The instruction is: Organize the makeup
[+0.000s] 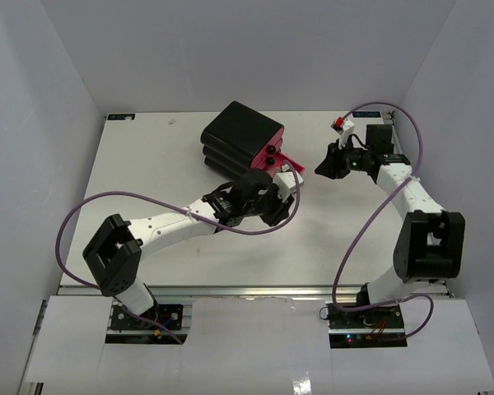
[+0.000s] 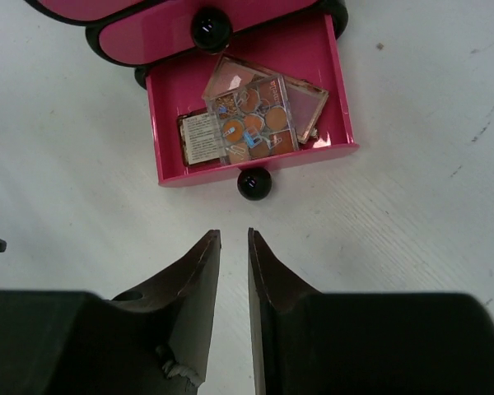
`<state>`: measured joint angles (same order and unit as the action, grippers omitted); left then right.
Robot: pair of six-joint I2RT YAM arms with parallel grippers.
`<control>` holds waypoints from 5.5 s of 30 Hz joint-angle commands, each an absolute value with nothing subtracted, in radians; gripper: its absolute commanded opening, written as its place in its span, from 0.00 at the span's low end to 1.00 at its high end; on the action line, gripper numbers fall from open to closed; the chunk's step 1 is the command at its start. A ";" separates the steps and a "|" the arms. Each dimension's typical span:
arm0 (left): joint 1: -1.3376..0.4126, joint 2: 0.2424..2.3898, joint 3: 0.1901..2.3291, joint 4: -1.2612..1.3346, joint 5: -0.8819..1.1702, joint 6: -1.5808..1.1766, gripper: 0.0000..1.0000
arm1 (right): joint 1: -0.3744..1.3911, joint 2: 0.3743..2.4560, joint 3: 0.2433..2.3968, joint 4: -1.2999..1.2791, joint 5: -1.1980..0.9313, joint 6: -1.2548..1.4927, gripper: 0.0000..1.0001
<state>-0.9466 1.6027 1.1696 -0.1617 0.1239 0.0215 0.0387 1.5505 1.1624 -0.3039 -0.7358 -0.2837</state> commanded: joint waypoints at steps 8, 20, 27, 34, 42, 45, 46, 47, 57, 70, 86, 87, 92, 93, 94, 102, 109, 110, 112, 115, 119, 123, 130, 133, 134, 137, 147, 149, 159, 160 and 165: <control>-0.948 1.150 0.941 -0.284 -0.249 -0.025 0.67 | 0.212 1.933 1.549 -0.335 -0.591 -0.146 0.26; -0.946 0.768 0.728 -0.319 -0.494 -0.055 0.84 | 0.251 2.029 1.591 -0.353 -0.536 -0.155 0.26; -0.946 0.764 0.712 -0.312 -0.480 -0.065 0.85 | 0.274 2.079 1.608 -0.360 -0.526 -0.155 0.26; -0.946 0.757 0.712 -0.314 -0.477 -0.066 0.86 | 0.277 2.119 1.642 -0.360 -0.517 -0.143 0.26; -0.946 0.755 0.711 -0.313 -0.480 -0.067 0.86 | 0.278 2.153 1.680 -0.360 -0.515 -0.128 0.26; -0.946 0.756 0.710 -0.314 -0.482 -0.067 0.86 | 0.279 2.169 1.696 -0.360 -0.512 -0.122 0.26; -0.946 0.756 0.710 -0.314 -0.482 -0.067 0.86 | 0.279 2.177 1.702 -0.360 -0.511 -0.119 0.26; -0.946 0.757 0.710 -0.314 -0.482 -0.067 0.86 | 0.279 2.185 1.708 -0.361 -0.511 -0.116 0.26; -0.946 0.765 0.707 -0.313 -0.489 -0.067 0.87 | 0.279 2.245 1.797 -0.364 -0.516 -0.089 0.26; -0.946 0.775 0.706 -0.311 -0.495 -0.067 0.87 | 0.279 2.218 1.800 -0.360 -0.542 -0.085 0.26; -0.946 0.765 0.707 -0.310 -0.483 -0.066 0.87 | 0.276 1.993 1.616 -0.319 -0.555 -0.131 0.26; -0.946 0.765 0.708 -0.310 -0.479 -0.066 0.87 | 0.276 1.972 1.595 -0.316 -0.554 -0.138 0.26; -0.946 0.769 0.706 -0.298 -0.435 -0.064 0.88 | 0.273 1.914 1.532 -0.315 -0.552 -0.163 0.26; -0.946 0.772 0.705 -0.290 -0.408 -0.062 0.88 | 0.271 1.906 1.521 -0.316 -0.553 -0.168 0.26; -0.946 0.777 0.704 -0.280 -0.379 -0.057 0.88 | 0.267 1.895 1.509 -0.319 -0.559 -0.173 0.27; -0.947 1.123 0.904 -0.192 0.041 -0.063 0.87 | 0.170 1.549 1.295 -0.329 -0.609 -0.320 0.34; -0.948 1.641 1.258 -0.239 0.138 -0.064 0.40 | -0.108 1.268 1.072 -0.227 -0.727 -0.236 0.36; -0.948 1.701 1.294 -0.244 0.131 -0.064 0.33 | -0.170 1.237 1.051 -0.214 -0.755 -0.218 0.35; -0.948 1.778 1.358 -0.250 0.122 -0.059 0.29 | -0.287 1.209 1.034 -0.214 -0.823 -0.200 0.34; -0.954 1.926 1.529 -0.282 0.098 -0.055 0.21 | -0.355 1.179 1.005 -0.205 -0.867 -0.179 0.34; -0.971 2.093 1.681 -0.326 0.039 -0.046 0.20 | -0.385 1.172 0.983 -0.192 -0.883 -0.171 0.33; -0.983 2.218 1.805 -0.365 -0.112 -0.022 0.20 | -0.395 1.173 0.967 -0.184 -0.897 -0.169 0.33; -0.985 2.355 1.922 -0.386 -0.346 0.036 0.21 | -0.396 1.177 0.952 -0.175 -0.915 -0.167 0.33; -0.985 2.382 1.945 -0.391 -0.435 0.074 0.22 | -0.396 1.186 0.946 -0.173 -0.922 -0.167 0.33; -0.984 2.388 1.946 -0.391 -0.466 0.084 0.23 | -0.396 1.188 0.946 -0.173 -0.924 -0.167 0.33; -0.979 2.407 1.951 -0.393 -0.557 0.109 0.31 | -0.397 1.190 0.945 -0.173 -0.928 -0.169 0.33; -0.910 2.428 1.943 -0.403 -0.633 0.126 0.84 | -0.397 1.202 0.939 -0.167 -0.937 -0.168 0.33; -0.903 2.430 1.945 -0.402 -0.637 0.133 0.91 | -0.397 1.203 0.939 -0.167 -0.937 -0.169 0.33; -0.857 2.416 1.926 -0.402 -0.657 0.155 0.98 | -0.397 1.206 0.937 -0.167 -0.936 -0.170 0.33; -0.852 2.410 1.920 -0.401 -0.657 0.155 0.98 | -0.397 1.207 0.937 -0.167 -0.936 -0.171 0.33; -0.855 2.339 1.875 -0.388 -0.600 0.136 0.98 | -0.397 1.208 0.936 -0.168 -0.937 -0.175 0.33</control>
